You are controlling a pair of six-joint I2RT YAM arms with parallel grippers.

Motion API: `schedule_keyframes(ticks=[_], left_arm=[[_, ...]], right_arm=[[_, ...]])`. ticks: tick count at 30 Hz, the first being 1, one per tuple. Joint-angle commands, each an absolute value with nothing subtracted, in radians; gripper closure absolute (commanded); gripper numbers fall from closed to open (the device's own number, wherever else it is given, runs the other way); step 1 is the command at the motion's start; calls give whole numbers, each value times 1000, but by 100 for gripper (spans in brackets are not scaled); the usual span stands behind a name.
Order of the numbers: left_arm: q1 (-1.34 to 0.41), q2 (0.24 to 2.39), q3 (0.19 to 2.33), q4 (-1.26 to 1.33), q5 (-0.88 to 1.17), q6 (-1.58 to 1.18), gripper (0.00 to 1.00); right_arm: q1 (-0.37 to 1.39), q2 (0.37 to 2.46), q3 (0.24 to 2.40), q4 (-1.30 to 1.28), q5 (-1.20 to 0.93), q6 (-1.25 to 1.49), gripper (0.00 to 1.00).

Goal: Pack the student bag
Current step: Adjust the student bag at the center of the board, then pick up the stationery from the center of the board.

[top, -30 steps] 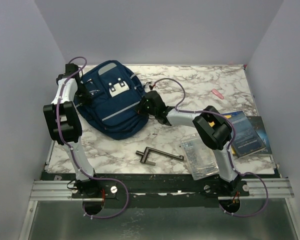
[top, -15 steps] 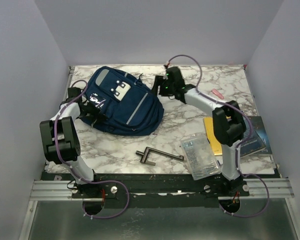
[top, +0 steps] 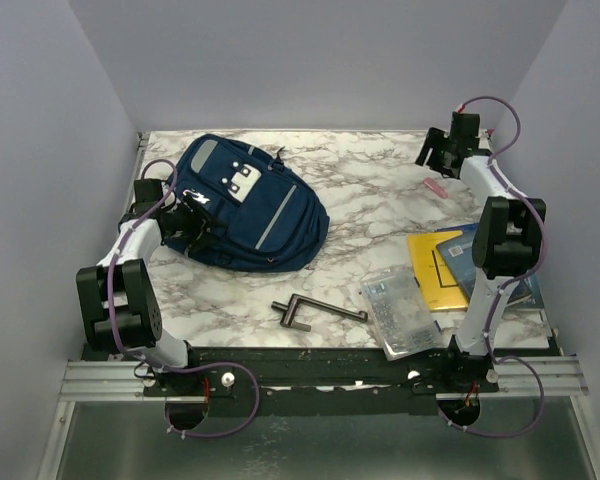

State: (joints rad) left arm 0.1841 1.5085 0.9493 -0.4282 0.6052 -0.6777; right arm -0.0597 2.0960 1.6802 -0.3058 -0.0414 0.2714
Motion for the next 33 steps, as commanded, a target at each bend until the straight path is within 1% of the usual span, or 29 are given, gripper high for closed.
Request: schedule_keyframes(ticks=[1, 4, 7, 10, 13, 16, 18, 20, 24, 26, 29, 32, 33], left_arm=[[155, 1390, 939, -398, 675, -564, 32], [86, 1346, 964, -400, 674, -503, 26], [11, 1327, 976, -402, 664, -451, 24], [-35, 1320, 971, -390, 670, -415, 24], [-37, 1309, 958, -358, 713, -419, 24], [-41, 1304, 947, -328, 749, -431, 23], [-42, 1305, 944, -320, 764, -435, 22], [-43, 1305, 945, -313, 781, -440, 22], [-49, 1304, 938, -293, 804, -446, 21], [-51, 1307, 929, -277, 821, -460, 21], [-53, 1317, 896, -217, 883, -582, 22], [-53, 1281, 854, -170, 914, -787, 24], [-55, 1252, 835, -122, 918, -850, 24]], right_arm=[[-99, 2195, 1771, -424, -72, 171, 26], [-120, 2231, 1808, -411, -107, 72, 25], [-129, 2264, 1834, -412, -149, -32, 24], [-130, 2298, 1859, -467, -205, -74, 25], [-129, 2272, 1780, -445, -242, -81, 26], [-130, 2252, 1718, -413, -193, -81, 29], [-130, 2253, 1708, -418, -147, -89, 35], [-128, 2251, 1704, -422, -122, -98, 45], [-120, 2220, 1656, -365, -128, -87, 71], [-103, 2196, 1624, -322, -152, -85, 81], [-55, 2150, 1587, -272, -173, -77, 92], [-1, 2091, 1556, -235, -174, -63, 100], [41, 2067, 1549, -231, -188, -44, 100]])
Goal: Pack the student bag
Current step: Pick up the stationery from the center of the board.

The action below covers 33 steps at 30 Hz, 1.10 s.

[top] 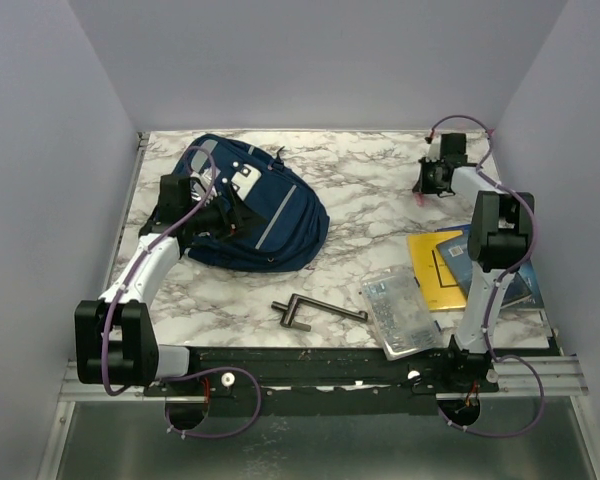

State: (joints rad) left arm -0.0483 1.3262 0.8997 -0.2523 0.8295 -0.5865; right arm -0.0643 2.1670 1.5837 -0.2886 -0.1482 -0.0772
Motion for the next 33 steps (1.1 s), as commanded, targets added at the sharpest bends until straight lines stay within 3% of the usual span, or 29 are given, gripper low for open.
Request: schedule_keyframes(ticks=[1, 7, 12, 22, 26, 33], left_arm=[[-57, 1211, 813, -93, 905, -911, 24], [-64, 1126, 792, -69, 824, -1012, 22], [-68, 1141, 763, -65, 819, -1028, 23], [-68, 1036, 714, -60, 692, -1034, 33], [-80, 1085, 724, -60, 710, -1032, 43], [-89, 1132, 733, -59, 714, -1020, 44]], right_arm=[[67, 2044, 1540, -220, -221, -23, 100], [329, 1925, 1481, -132, -512, 184, 100], [524, 1863, 1357, 152, -791, 417, 100], [675, 1808, 1314, 181, -813, 396, 100], [693, 1794, 1317, 161, -784, 373, 100], [714, 1790, 1338, 135, -780, 337, 100]])
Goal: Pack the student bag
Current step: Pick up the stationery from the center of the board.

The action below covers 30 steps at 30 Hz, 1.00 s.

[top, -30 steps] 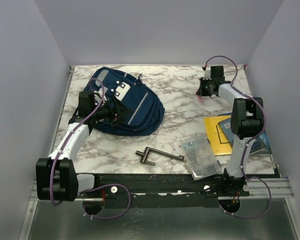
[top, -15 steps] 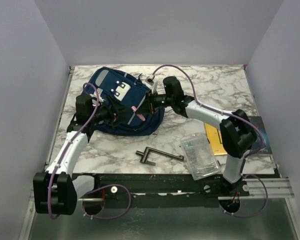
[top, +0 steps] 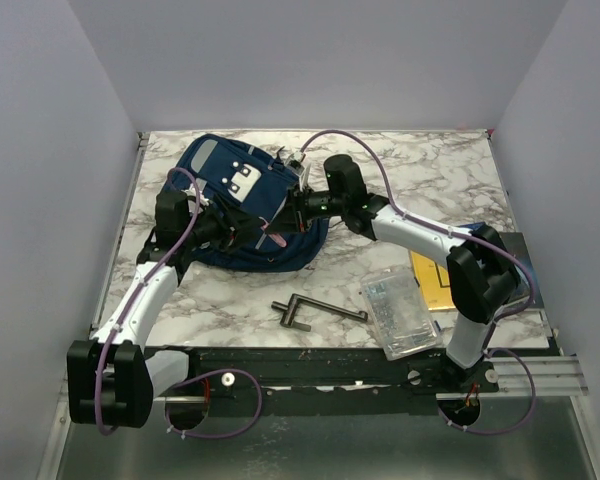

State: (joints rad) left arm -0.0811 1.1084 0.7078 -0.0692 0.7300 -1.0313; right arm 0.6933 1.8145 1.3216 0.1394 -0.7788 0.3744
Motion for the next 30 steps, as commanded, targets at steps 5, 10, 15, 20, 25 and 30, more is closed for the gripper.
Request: schedule_keyframes(ticks=[5, 10, 15, 20, 25, 30], left_arm=[[-100, 1153, 743, -48, 721, -1009, 60], [-102, 1149, 733, -21, 729, -1015, 81], [-102, 1150, 739, 57, 796, -1066, 100], [-100, 1145, 773, 100, 834, -1047, 100], [-100, 1122, 738, 234, 877, -1140, 100], [-100, 1085, 713, 300, 864, -1189, 100]], right_arm=[[730, 1799, 1364, 89, -760, 307, 100], [748, 1788, 1357, 73, -706, 317, 100], [762, 1753, 1334, 41, -567, 449, 56], [726, 1635, 1099, 312, -601, 830, 4], [668, 1626, 829, 998, -665, 1360, 11], [666, 1744, 774, 1442, -646, 1678, 36]])
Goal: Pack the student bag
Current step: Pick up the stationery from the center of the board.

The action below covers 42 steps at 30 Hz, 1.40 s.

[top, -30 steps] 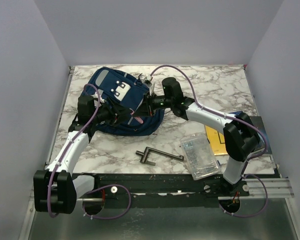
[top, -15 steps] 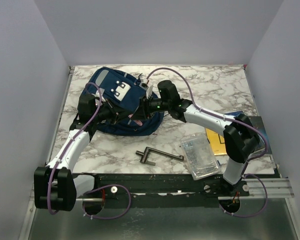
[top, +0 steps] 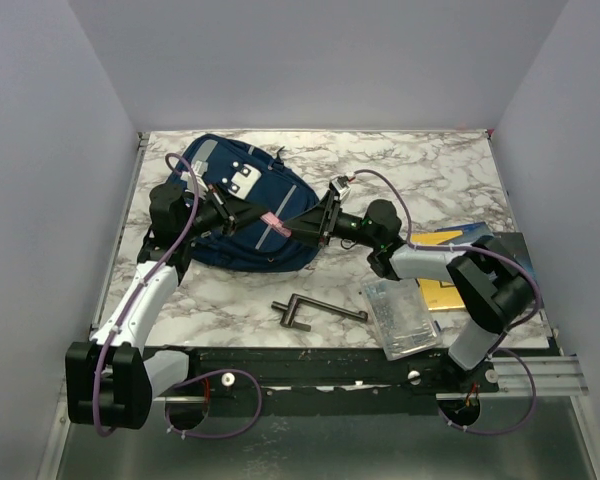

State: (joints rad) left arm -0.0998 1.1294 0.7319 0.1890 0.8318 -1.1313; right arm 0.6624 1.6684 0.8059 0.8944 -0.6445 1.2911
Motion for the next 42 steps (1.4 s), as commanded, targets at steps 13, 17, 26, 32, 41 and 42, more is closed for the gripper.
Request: schedule_keyframes(ticks=[13, 17, 26, 32, 41, 42], left_arm=[[-101, 1087, 697, 360, 862, -1252, 100], [-101, 1092, 700, 379, 865, -1264, 100], [-104, 1093, 668, 394, 858, -1242, 100], [-17, 1111, 664, 248, 843, -1088, 73], [226, 1134, 951, -407, 357, -627, 30], [231, 1151, 975, -411, 308, -618, 30]], right_arm=[[677, 1800, 812, 1484, -624, 1707, 62], [684, 1813, 829, 1466, -631, 1701, 62], [701, 1857, 890, 1444, -617, 1679, 95], [700, 1932, 942, 1344, -609, 1584, 100], [729, 2096, 1252, 756, -473, 1272, 100], [735, 2116, 1301, 674, -454, 1238, 100]])
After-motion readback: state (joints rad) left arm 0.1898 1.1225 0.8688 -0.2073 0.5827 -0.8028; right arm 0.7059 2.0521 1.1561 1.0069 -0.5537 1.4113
